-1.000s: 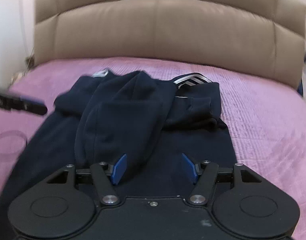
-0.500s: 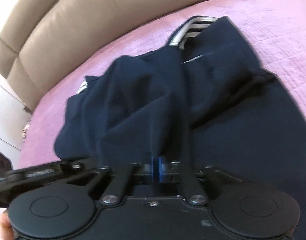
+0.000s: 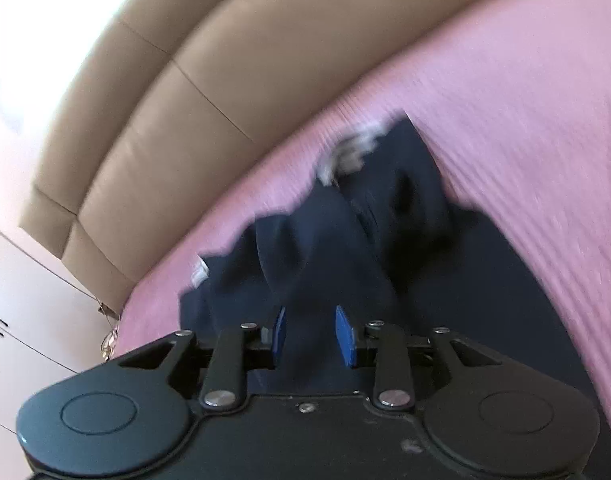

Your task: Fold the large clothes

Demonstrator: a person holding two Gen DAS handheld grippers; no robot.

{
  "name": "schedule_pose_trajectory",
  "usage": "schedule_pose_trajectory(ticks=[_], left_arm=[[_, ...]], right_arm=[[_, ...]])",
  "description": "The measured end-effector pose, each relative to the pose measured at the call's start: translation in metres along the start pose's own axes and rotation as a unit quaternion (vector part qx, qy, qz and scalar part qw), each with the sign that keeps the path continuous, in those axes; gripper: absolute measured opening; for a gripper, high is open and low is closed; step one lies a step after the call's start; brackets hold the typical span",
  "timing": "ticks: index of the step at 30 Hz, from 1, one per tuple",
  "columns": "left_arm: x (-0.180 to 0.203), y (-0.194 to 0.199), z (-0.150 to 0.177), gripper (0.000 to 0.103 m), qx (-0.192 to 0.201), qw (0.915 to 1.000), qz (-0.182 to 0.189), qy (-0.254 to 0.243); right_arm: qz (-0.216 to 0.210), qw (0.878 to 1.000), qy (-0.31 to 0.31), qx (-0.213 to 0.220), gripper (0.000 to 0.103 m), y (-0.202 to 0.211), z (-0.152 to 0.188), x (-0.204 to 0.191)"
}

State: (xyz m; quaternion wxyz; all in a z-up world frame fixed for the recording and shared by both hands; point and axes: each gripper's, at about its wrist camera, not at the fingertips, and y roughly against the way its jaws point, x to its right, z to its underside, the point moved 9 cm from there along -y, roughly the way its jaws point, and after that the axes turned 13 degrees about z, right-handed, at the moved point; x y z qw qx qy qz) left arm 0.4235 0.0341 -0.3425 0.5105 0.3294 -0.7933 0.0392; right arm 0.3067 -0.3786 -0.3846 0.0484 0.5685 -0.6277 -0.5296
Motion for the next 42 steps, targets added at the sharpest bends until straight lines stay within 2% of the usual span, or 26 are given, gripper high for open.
schedule_pose_trajectory(ticks=[1,2,4,6,7,10,12,14,15,16,18,21,23,25,26,27,28,30,32,33,35,36,38,39,40,42], left_arm=[[0.001,-0.006,0.007,0.022,-0.013,0.9999,0.001,0.000],[0.003,-0.016,0.014,0.029,-0.029,0.9996,0.004,-0.001],[0.015,-0.038,0.025,0.049,-0.050,0.9984,0.021,-0.012],[0.032,-0.064,0.031,0.057,-0.067,0.9967,0.036,-0.026],[0.039,-0.078,0.032,0.066,-0.074,0.9958,0.041,-0.035],[0.059,-0.118,0.040,0.079,-0.094,0.9924,0.040,-0.069],[0.058,-0.151,0.048,0.078,-0.138,0.9875,0.038,-0.066],[0.052,-0.178,0.061,0.072,-0.177,0.9820,0.036,-0.056],[0.048,-0.189,0.064,0.030,-0.193,0.9793,0.031,-0.053],[0.044,-0.196,0.069,0.007,-0.216,0.9749,0.017,-0.052],[0.053,-0.188,0.061,0.007,-0.200,0.9773,0.003,-0.069],[0.112,-0.140,0.025,0.007,-0.133,0.9807,0.035,-0.139],[0.148,-0.104,0.007,0.007,-0.095,0.9759,0.048,-0.191],[0.175,-0.073,-0.006,0.008,-0.060,0.9669,0.033,-0.246],[0.180,-0.063,-0.005,0.009,-0.058,0.9618,0.023,-0.267],[0.179,-0.058,0.003,0.015,-0.071,0.9552,0.009,-0.287],[0.174,-0.059,0.018,0.038,-0.103,0.9474,-0.004,-0.303],[0.143,-0.066,0.065,0.071,-0.194,0.9304,-0.032,-0.309],[0.103,-0.065,0.102,0.065,-0.243,0.9138,-0.086,-0.313],[0.086,-0.053,0.103,0.058,-0.244,0.9127,-0.110,-0.309],[0.057,-0.038,0.095,0.058,-0.206,0.9269,-0.151,-0.275],[0.045,-0.029,0.081,0.059,-0.167,0.9437,-0.157,-0.238],[0.033,-0.015,0.059,0.059,-0.106,0.9715,-0.133,-0.165],[0.028,-0.011,0.050,0.063,-0.080,0.9794,-0.121,-0.141],[0.023,-0.010,0.039,0.071,-0.049,0.9851,-0.117,-0.116],[0.008,-0.022,0.018,0.075,-0.020,0.9870,-0.136,-0.083]], right_arm=[[0.005,1.000,-0.002,-0.011,0.039,-0.003,0.007,0.004],[0.011,1.000,-0.001,-0.021,0.046,-0.004,0.013,0.006],[0.015,1.000,0.008,-0.023,0.059,-0.006,0.019,0.004],[0.025,0.999,0.023,-0.005,0.077,-0.002,0.021,-0.001],[0.028,0.999,0.030,0.005,0.077,0.001,0.018,-0.004],[0.040,0.998,0.041,0.019,0.077,0.000,0.011,-0.004],[0.048,0.998,0.046,0.019,0.077,0.001,0.009,-0.002],[0.053,0.998,0.043,0.018,0.077,0.000,0.010,0.002],[0.055,0.998,0.039,0.014,0.077,0.000,0.011,0.005],[0.060,0.998,0.034,0.009,0.077,-0.001,0.013,0.009],[0.066,0.998,0.025,0.006,0.077,0.000,0.015,0.016],[0.064,0.998,0.017,0.009,0.077,0.005,0.016,0.024],[0.061,0.998,0.008,0.010,0.077,0.007,0.016,0.028],[0.054,0.999,-0.005,0.005,0.077,0.006,0.019,0.031],[0.049,0.999,-0.011,-0.001,0.077,0.004,0.022,0.033],[0.047,0.999,-0.016,-0.006,0.077,0.002,0.026,0.034],[0.048,0.999,-0.019,-0.011,0.077,0.000,0.029,0.035],[0.051,0.998,-0.020,-0.024,0.077,-0.006,0.036,0.033],[0.048,0.998,-0.012,-0.033,0.077,-0.008,0.039,0.026],[0.046,0.998,-0.003,-0.034,0.077,-0.009,0.040,0.021],[0.041,0.998,0.019,-0.035,0.078,-0.011,0.039,0.009],[0.037,0.998,0.028,-0.035,0.079,-0.013,0.038,0.004],[0.033,0.998,0.034,-0.034,0.080,-0.020,0.036,-0.009],[0.030,0.998,0.032,-0.037,0.081,-0.024,0.035,-0.015],[0.024,0.999,0.027,-0.041,0.082,-0.029,0.033,-0.022],[0.011,0.999,0.019,-0.047,0.083,-0.039,0.032,-0.036]])
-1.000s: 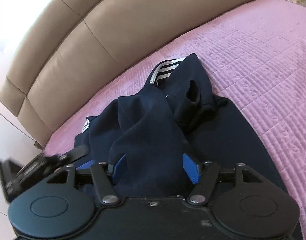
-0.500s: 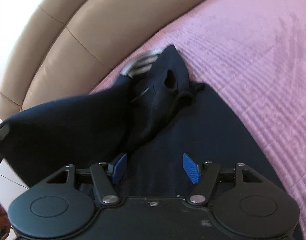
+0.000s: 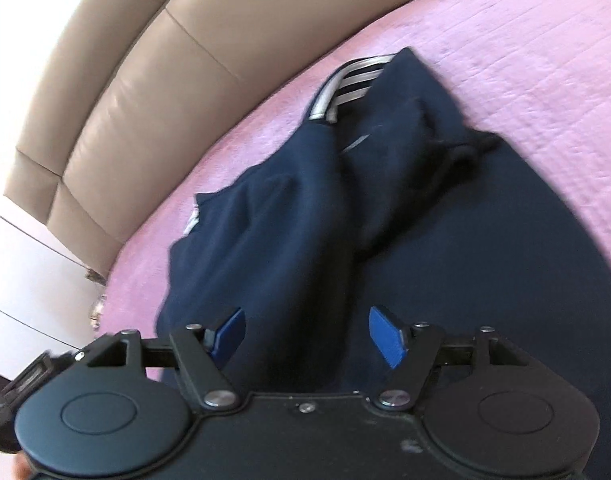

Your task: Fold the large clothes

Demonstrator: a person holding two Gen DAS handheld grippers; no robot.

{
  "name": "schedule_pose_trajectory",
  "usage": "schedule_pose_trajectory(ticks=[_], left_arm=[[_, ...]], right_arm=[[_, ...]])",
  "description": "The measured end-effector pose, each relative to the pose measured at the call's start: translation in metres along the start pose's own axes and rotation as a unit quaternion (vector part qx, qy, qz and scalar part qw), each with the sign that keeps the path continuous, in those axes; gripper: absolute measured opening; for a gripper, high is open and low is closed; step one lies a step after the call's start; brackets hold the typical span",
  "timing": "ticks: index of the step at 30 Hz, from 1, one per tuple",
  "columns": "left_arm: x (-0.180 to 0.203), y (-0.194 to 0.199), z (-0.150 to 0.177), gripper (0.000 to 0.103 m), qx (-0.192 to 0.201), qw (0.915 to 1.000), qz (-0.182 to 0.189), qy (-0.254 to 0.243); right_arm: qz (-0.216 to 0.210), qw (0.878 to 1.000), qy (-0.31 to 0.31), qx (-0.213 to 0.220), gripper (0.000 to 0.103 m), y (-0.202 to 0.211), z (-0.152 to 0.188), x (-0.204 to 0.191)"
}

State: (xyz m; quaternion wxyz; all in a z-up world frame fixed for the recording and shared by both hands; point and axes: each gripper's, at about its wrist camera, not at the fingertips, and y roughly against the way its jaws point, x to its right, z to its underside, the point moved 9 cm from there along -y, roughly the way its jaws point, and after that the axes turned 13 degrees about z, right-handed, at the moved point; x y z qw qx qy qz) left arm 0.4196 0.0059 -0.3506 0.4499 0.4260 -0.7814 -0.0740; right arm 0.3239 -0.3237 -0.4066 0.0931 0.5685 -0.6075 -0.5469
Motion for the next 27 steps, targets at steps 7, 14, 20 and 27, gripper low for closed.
schedule_pose_trajectory(ticks=[7,14,20,27], left_arm=[[-0.037,-0.079,0.007,0.073,-0.081,0.9941,0.001,0.073],[-0.020,-0.065,0.000,0.005,-0.042,0.9984,0.002,0.039],[-0.002,-0.014,0.000,0.005,0.027,0.9971,0.052,0.050],[-0.035,-0.021,0.046,0.022,-0.042,0.9892,0.043,0.134]], right_arm=[[0.026,0.999,-0.034,-0.032,0.085,-0.033,0.003,-0.020],[0.026,0.997,-0.042,-0.064,0.008,-0.052,0.006,-0.028],[0.050,0.997,-0.007,0.060,0.008,0.040,-0.023,-0.012],[0.172,0.985,-0.001,0.009,0.065,0.020,0.006,0.051]])
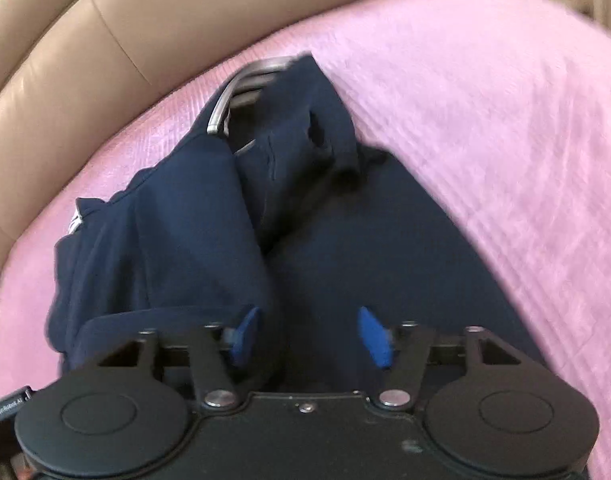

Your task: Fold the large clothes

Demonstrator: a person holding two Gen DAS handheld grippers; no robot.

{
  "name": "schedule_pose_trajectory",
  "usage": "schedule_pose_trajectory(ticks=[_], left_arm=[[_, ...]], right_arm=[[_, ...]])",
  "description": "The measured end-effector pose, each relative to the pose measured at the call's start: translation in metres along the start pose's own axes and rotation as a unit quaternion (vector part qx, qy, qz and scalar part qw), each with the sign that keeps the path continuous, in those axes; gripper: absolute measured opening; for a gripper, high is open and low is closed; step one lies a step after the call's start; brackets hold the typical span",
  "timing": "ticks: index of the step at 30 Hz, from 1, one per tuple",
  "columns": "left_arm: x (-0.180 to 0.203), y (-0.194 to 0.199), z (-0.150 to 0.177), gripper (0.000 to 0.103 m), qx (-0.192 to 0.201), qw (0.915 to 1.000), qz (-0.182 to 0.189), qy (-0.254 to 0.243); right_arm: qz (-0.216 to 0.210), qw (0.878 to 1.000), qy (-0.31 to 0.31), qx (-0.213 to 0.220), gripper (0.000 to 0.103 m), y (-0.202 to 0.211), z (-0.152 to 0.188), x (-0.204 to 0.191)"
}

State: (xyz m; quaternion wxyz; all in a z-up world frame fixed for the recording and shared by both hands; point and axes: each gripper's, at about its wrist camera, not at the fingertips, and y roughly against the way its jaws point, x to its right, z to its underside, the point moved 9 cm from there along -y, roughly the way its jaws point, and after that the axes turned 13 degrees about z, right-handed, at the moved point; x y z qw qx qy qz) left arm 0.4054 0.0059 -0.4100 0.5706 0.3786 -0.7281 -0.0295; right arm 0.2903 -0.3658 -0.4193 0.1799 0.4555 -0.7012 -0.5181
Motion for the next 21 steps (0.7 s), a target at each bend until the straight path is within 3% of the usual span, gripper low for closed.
schedule_pose_trajectory(ticks=[2,4,6,9,10,12,13,14,16,19,21], left_arm=[[0.017,0.019,-0.009,0.029,0.034,0.9986,0.009,-0.039],[0.042,0.031,-0.020,0.039,0.058,0.9947,0.025,-0.081],[0.065,0.023,-0.022,0.039,0.040,0.9923,0.059,-0.101],[0.081,-0.001,-0.014,0.039,0.008,0.9901,0.081,-0.114],[0.081,-0.015,-0.007,0.039,-0.010,0.9904,0.073,-0.117],[0.054,-0.042,0.008,0.033,-0.051,0.9932,-0.005,-0.105],[0.037,-0.054,0.017,0.018,-0.072,0.9915,-0.040,-0.101],[0.027,-0.061,0.023,0.013,-0.075,0.9905,-0.049,-0.105],[0.022,-0.056,0.024,0.013,-0.057,0.9936,-0.026,-0.094],[0.030,-0.026,0.017,0.017,-0.021,0.9959,-0.022,-0.086],[0.042,-0.002,0.017,0.025,-0.003,0.9934,-0.029,-0.111]], right_arm=[[-0.028,0.999,-0.005,0.025,0.065,0.019,-0.004,-0.008],[-0.045,0.996,0.029,0.075,0.065,0.044,-0.009,-0.031],[-0.068,0.990,0.067,0.105,0.062,0.060,-0.005,-0.057],[-0.089,0.986,0.115,0.076,0.050,0.047,0.012,-0.093],[-0.075,0.987,0.127,0.061,0.049,0.033,0.021,-0.098],[-0.015,0.988,0.154,0.013,0.046,-0.009,0.044,-0.096],[0.000,0.987,0.161,-0.018,0.046,-0.030,0.056,-0.091],[-0.012,0.988,0.154,-0.003,0.045,-0.036,0.058,-0.089],[-0.022,0.986,0.163,0.000,0.044,-0.038,0.055,-0.090],[-0.055,0.988,0.142,-0.022,0.046,-0.020,0.045,-0.082],[-0.084,0.988,0.127,0.000,0.049,0.010,0.039,-0.077]])
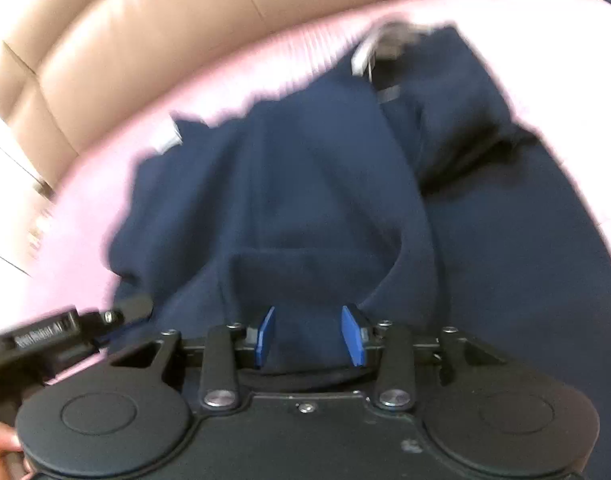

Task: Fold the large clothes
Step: 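Open both tools and withdraw them from the folded hoodie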

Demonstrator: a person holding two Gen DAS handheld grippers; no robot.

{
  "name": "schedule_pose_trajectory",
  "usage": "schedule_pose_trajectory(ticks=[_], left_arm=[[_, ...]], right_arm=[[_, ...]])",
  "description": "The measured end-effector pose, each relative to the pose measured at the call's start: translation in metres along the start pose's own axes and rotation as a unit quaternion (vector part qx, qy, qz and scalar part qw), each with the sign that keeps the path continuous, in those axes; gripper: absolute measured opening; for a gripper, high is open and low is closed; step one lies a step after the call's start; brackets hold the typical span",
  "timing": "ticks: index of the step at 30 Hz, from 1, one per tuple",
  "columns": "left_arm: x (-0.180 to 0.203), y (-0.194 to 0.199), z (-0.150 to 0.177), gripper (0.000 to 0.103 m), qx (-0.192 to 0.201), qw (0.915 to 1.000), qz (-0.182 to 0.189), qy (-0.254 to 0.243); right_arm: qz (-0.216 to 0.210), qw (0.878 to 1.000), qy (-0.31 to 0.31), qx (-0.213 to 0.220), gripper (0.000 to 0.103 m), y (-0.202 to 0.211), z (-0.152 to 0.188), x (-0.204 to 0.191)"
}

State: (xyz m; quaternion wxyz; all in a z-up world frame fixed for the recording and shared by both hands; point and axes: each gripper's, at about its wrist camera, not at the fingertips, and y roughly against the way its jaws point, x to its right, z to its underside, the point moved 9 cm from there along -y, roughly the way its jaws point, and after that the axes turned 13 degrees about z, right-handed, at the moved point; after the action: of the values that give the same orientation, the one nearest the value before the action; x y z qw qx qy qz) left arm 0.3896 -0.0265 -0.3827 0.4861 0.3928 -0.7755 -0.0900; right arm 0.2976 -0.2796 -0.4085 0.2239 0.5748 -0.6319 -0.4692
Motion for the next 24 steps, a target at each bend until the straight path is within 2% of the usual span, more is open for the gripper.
schedule_pose_trajectory(ticks=[2,3,5,9,13,15,16,17,18,19,22,24], left_arm=[[0.004,0.030,-0.003,0.026,0.013,0.9992,-0.023,-0.030],[0.003,0.048,-0.002,0.026,0.018,0.9980,-0.041,-0.045],[-0.006,0.085,0.005,0.026,0.022,0.9938,-0.089,-0.064],[-0.034,0.163,0.023,0.026,0.042,0.9784,-0.190,-0.069],[-0.048,0.271,0.026,0.026,0.092,0.9506,-0.287,-0.074],[-0.045,0.321,0.020,0.028,0.114,0.9377,-0.318,-0.083],[-0.040,0.337,0.019,0.034,0.115,0.9368,-0.319,-0.086],[-0.034,0.346,0.020,0.037,0.110,0.9404,-0.310,-0.086],[-0.029,0.350,0.023,0.047,0.102,0.9473,-0.292,-0.083],[-0.023,0.345,0.030,0.056,0.090,0.9578,-0.262,-0.075],[-0.009,0.299,0.063,0.058,0.048,0.9878,-0.146,-0.021],[-0.006,0.255,0.093,0.058,0.010,0.9952,-0.095,0.021]], right_arm=[[-0.008,0.999,0.003,0.034,0.057,0.036,0.001,0.009],[-0.008,0.999,0.004,0.046,0.067,0.052,0.006,0.016],[-0.004,0.998,0.003,0.057,0.076,0.073,0.018,0.025],[0.027,0.998,0.003,0.048,0.076,0.111,0.057,0.070],[0.074,0.997,-0.009,0.032,0.076,0.155,0.094,0.122],[0.092,0.995,-0.018,0.038,0.076,0.184,0.104,0.142],[0.101,0.994,-0.023,0.042,0.076,0.197,0.108,0.151],[0.114,0.992,-0.027,0.048,0.077,0.207,0.112,0.161],[0.125,0.990,-0.029,0.053,0.077,0.215,0.116,0.170],[0.133,0.989,-0.031,0.055,0.077,0.218,0.120,0.176],[0.152,0.986,-0.048,0.043,0.077,0.202,0.134,0.189],[0.152,0.986,-0.055,0.041,0.077,0.189,0.143,0.191]])
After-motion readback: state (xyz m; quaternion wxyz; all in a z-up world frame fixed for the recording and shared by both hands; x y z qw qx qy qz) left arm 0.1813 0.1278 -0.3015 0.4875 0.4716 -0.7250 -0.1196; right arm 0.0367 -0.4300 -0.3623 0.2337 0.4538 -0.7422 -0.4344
